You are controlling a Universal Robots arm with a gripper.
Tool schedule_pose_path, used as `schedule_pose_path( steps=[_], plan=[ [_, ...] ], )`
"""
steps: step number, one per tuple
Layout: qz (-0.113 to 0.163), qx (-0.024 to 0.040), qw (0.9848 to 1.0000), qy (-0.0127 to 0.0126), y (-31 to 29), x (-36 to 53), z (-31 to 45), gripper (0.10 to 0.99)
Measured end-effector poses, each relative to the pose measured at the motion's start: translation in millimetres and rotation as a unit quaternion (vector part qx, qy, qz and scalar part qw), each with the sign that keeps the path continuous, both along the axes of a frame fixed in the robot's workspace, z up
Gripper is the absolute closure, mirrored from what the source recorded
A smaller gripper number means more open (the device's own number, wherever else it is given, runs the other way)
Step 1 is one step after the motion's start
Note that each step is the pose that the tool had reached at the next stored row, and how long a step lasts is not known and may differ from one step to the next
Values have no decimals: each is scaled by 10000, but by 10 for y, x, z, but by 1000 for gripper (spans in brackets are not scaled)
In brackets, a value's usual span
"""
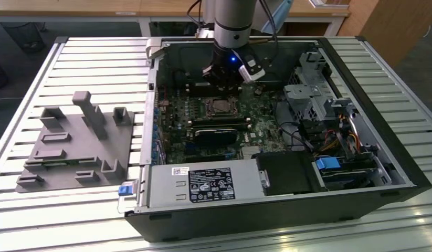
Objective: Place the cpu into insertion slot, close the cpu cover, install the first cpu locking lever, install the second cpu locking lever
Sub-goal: 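Install the first cpu locking lever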
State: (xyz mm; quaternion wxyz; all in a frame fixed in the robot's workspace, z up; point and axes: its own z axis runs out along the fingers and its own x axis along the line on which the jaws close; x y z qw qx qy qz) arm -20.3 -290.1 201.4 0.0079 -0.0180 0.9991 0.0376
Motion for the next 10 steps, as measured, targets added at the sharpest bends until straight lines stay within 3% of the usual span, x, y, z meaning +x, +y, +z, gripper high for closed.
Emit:
schedule_pose_path(
  steps=[5,10],
  plan=[
    [0,-5,10000,-1,0,7,-3,980],
    [-1,-50,10000,-1,0,16,-6,980]
  ],
)
